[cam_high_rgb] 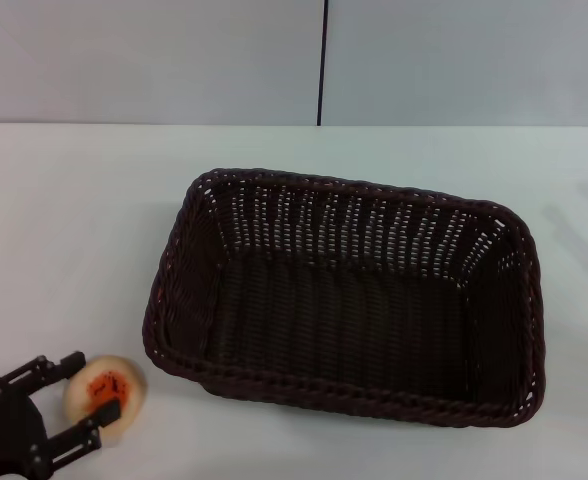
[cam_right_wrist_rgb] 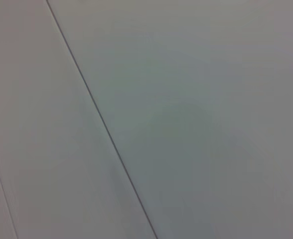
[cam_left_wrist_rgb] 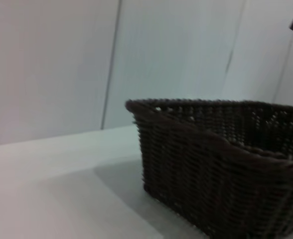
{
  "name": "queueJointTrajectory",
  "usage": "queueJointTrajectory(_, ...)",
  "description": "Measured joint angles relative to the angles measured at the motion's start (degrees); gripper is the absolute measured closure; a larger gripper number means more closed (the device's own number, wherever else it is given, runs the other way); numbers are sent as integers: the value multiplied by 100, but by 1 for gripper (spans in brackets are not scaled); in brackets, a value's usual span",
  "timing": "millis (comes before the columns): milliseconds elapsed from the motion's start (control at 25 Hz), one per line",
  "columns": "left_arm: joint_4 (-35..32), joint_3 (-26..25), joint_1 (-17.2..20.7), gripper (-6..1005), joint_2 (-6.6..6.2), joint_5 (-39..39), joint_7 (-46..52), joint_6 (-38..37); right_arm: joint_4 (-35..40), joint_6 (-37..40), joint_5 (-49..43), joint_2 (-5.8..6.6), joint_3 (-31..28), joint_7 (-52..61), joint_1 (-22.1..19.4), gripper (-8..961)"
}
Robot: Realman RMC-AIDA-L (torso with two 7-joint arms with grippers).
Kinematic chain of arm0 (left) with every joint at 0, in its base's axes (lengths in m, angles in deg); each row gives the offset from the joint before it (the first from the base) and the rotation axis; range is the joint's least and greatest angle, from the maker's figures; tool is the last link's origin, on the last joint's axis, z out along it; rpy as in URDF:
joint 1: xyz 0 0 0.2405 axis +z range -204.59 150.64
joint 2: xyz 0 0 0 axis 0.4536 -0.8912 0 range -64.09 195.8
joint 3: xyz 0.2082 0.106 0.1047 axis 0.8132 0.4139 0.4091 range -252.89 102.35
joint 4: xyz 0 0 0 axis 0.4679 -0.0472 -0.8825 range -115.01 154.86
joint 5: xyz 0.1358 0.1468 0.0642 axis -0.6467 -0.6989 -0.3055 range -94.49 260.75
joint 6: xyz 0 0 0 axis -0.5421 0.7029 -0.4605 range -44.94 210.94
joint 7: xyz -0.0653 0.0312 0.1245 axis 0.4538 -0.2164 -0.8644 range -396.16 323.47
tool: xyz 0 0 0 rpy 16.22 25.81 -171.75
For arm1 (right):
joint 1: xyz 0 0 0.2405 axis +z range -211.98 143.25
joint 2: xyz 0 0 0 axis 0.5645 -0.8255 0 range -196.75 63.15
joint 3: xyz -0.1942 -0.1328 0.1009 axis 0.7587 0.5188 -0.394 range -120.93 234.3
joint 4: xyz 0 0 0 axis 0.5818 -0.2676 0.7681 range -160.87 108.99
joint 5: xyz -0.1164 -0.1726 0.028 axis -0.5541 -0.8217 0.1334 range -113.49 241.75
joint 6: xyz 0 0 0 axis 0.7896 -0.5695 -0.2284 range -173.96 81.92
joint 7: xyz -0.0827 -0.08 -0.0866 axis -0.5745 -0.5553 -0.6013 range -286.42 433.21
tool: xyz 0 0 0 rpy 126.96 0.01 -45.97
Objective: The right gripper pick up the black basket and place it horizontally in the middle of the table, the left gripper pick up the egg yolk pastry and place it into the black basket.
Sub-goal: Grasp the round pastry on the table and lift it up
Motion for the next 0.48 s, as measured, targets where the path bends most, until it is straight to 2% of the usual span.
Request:
queueJointTrajectory(440, 38, 20, -3, 444, 17, -39, -614, 75, -60, -88, 0, 9, 0, 0, 45, 120)
queueJointTrajectory(480, 39, 27, -4, 491, 19, -50, -650, 81, -60, -95, 0, 9, 0, 0, 49, 120)
